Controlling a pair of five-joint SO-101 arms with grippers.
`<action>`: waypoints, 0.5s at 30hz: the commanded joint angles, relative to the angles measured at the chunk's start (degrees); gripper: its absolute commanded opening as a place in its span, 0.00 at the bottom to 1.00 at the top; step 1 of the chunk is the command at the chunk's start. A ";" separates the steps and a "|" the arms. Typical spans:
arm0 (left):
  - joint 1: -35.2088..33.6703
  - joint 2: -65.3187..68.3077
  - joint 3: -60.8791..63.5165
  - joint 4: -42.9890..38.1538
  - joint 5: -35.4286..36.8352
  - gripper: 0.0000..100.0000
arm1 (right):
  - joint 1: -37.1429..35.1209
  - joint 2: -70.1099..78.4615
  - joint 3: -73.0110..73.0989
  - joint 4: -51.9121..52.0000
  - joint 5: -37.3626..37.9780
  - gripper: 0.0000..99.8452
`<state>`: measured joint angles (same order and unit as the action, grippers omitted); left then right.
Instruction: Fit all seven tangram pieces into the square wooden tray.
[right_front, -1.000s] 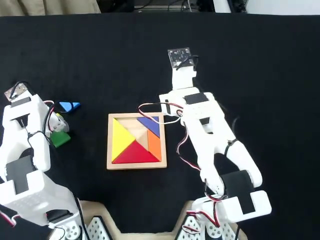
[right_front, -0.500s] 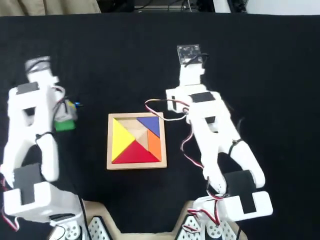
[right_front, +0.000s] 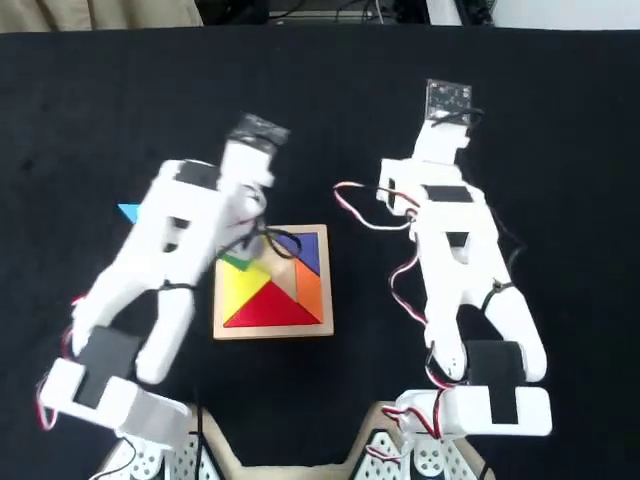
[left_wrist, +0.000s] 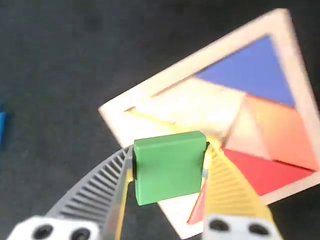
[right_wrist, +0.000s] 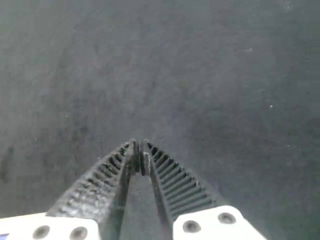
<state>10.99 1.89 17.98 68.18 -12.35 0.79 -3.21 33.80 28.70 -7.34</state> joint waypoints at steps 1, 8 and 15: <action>3.47 2.99 -4.26 -3.52 3.69 0.06 | 1.05 -0.13 -0.66 -2.73 -0.53 0.01; 6.20 10.29 -9.10 -6.07 -2.29 0.07 | 0.97 1.71 -2.24 -2.55 -0.53 0.01; 9.27 13.27 -10.42 -5.98 -4.84 0.07 | 1.05 1.80 -2.24 -2.81 -0.53 0.01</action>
<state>19.08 15.25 11.12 62.81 -16.31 0.97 -1.10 33.80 27.30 -7.34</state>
